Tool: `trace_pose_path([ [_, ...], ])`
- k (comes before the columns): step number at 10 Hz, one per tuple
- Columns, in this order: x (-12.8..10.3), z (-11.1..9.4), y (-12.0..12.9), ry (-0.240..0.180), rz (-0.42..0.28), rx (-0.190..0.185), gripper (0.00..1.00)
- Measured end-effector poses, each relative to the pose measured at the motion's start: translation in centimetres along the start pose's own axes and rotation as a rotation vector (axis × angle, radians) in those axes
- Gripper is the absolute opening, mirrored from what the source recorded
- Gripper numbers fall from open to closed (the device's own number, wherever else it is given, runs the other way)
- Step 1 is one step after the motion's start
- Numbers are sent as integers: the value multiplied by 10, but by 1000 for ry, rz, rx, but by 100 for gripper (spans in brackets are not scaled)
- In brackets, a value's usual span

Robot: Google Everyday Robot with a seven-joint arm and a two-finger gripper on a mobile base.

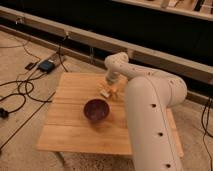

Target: Place the pepper on the white sponge

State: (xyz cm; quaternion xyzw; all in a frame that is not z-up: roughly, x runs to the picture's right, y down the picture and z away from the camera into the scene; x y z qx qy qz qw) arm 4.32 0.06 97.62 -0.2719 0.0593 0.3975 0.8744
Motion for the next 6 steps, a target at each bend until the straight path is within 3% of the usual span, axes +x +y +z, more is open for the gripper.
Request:
trace_pose_path([
  [1,2,-1,-1,0,4,1,76],
  [2,3,-2,-1,0,7,2,80],
  [6,7,-8,-1,-13,16,-5,80],
])
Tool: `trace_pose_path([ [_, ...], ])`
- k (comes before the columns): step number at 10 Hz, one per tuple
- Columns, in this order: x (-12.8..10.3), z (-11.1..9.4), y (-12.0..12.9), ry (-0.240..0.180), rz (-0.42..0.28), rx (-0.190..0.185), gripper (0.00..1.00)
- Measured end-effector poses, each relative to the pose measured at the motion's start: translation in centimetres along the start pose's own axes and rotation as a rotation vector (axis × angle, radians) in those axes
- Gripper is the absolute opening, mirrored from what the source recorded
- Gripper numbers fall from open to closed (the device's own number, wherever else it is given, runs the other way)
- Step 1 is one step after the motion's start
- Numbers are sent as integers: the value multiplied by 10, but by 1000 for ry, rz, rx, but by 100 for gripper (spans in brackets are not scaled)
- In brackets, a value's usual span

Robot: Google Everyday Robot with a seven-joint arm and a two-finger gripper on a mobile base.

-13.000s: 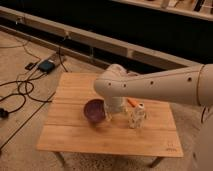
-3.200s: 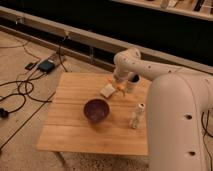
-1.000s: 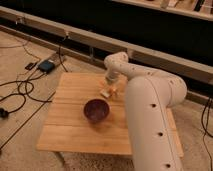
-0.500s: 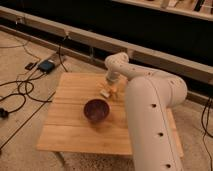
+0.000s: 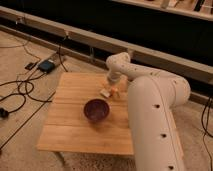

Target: Place the pepper on the white sponge

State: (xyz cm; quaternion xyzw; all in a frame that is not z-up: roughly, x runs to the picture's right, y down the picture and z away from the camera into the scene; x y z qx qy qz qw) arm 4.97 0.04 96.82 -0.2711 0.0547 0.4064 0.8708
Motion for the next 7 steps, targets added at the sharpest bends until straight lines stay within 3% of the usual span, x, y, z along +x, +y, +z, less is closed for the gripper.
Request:
trace_pose_path([
  [4,2,-14,-3,-26,7,-3,80],
  [7,4,-59,-13,-71,7,16,80],
])
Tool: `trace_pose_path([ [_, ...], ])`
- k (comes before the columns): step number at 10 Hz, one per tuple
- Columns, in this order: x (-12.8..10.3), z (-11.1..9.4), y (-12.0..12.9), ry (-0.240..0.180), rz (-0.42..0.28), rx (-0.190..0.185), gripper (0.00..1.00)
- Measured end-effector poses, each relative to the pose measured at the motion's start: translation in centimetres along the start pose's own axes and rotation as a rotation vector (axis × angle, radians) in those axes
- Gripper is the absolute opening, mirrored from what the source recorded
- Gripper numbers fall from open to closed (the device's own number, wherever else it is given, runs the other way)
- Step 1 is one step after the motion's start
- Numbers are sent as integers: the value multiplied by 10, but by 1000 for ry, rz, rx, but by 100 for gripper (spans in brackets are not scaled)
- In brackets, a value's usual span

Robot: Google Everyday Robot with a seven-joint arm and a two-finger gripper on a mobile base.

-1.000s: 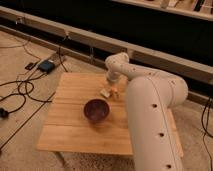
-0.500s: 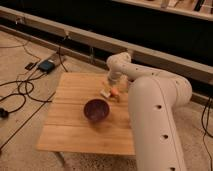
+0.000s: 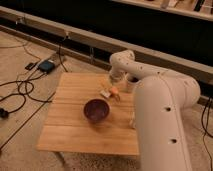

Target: Place the pepper on the white sponge

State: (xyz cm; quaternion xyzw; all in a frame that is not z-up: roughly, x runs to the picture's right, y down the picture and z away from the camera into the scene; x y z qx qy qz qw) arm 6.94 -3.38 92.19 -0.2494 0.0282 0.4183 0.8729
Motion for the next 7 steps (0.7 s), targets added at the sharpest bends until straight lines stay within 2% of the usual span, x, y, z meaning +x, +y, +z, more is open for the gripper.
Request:
trace_pose_path([
  [4,11,-49,-8,-36,-5,37,80],
  [7,40,-77,-18,-14,41,104,80],
])
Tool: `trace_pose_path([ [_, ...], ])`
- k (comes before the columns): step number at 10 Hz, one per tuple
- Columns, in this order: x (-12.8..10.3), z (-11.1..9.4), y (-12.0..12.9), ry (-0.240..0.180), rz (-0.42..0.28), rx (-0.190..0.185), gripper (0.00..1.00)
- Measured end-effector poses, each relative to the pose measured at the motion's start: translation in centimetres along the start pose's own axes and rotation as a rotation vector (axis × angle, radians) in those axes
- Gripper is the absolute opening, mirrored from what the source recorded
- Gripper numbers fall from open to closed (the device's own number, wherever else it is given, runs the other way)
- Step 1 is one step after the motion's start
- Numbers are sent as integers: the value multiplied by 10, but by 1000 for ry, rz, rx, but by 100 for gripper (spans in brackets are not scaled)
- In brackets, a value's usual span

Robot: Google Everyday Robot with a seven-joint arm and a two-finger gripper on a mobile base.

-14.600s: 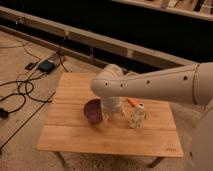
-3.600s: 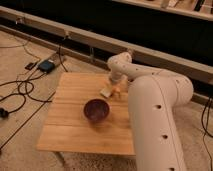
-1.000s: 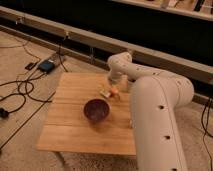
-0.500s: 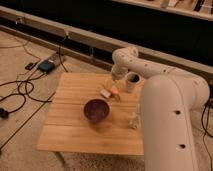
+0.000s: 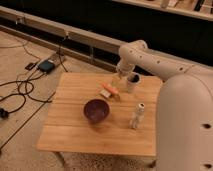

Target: Place the pepper on the white sponge

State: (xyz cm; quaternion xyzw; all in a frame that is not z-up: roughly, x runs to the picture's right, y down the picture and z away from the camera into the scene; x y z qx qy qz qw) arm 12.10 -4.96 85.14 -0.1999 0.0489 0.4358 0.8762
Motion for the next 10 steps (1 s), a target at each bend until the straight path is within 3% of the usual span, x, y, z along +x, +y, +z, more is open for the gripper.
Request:
trace_pose_path([
  [3,38,-29,-7,2,98,31,80],
  [10,37,-30,-4,0,100,28,80],
])
